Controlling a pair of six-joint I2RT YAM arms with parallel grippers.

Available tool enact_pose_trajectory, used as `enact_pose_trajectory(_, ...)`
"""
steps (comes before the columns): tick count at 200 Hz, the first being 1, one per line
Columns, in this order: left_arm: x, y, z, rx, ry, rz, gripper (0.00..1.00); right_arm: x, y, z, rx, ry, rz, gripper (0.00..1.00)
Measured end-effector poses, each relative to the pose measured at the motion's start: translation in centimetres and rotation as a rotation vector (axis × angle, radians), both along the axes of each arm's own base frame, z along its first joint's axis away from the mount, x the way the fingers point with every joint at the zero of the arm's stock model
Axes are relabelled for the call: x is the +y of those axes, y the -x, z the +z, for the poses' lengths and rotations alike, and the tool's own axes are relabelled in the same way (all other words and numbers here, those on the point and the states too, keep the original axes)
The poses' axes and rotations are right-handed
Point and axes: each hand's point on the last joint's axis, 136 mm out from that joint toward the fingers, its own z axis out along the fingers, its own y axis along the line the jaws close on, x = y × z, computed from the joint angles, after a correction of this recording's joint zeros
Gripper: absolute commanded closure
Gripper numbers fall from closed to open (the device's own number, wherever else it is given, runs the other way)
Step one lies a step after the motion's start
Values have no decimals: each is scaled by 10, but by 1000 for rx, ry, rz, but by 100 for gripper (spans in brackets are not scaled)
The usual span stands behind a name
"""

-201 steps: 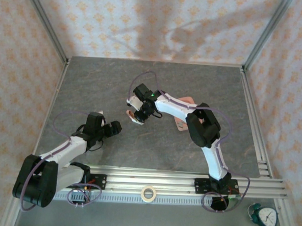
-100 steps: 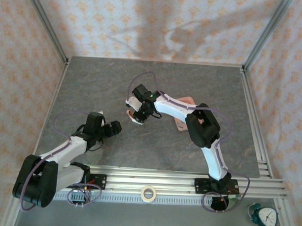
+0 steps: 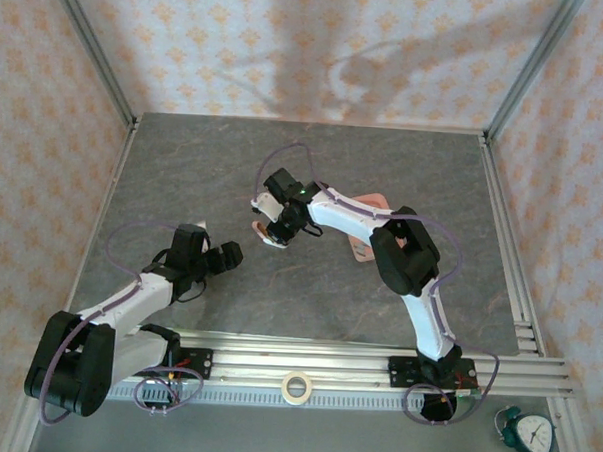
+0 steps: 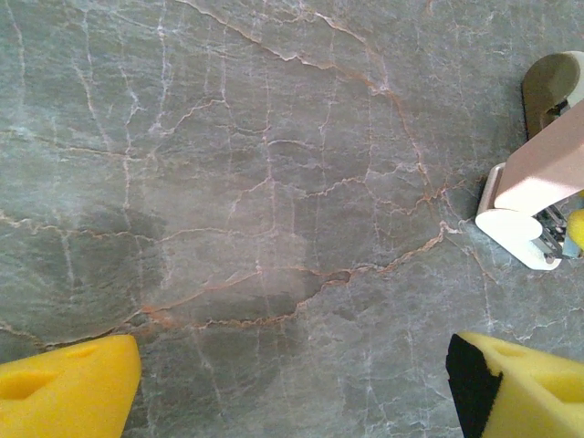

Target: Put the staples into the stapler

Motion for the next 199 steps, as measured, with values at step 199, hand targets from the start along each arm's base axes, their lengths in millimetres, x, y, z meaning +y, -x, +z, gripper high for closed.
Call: enact_pose_trajectory(199, 0, -3, 4, -11, 5, -2, 13, 0, 8, -3, -36, 48, 86, 85)
